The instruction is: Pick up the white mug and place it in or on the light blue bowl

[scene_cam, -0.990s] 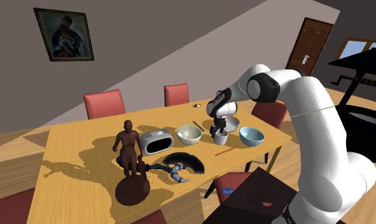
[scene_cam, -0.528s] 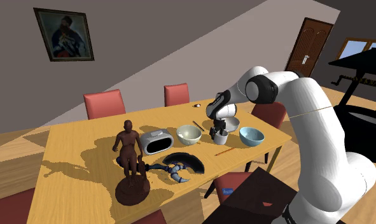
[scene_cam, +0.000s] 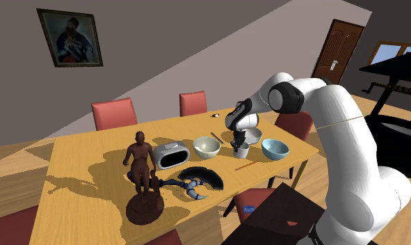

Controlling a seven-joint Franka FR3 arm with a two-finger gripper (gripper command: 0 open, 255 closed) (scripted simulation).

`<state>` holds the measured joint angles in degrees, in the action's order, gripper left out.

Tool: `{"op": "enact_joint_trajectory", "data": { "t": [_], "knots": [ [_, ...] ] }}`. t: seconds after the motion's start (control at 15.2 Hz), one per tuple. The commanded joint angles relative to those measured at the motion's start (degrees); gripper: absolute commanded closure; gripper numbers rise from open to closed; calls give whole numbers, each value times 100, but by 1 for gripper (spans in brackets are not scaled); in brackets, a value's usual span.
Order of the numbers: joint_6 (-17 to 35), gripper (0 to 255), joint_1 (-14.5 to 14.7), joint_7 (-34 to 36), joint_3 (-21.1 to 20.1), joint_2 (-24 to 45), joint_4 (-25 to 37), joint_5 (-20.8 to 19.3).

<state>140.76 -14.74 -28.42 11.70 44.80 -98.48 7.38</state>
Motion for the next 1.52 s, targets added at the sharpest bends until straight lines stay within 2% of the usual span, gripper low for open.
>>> {"op": "enact_joint_trajectory", "data": {
  "t": [0.0,0.2,1.45],
  "knots": [
    [0,255,-2,0,2,2,-2,0],
    [0,255,-1,0,1,3,-1,0],
    [-905,255,147,69,194,-1078,-170,-206]
  ]
}}
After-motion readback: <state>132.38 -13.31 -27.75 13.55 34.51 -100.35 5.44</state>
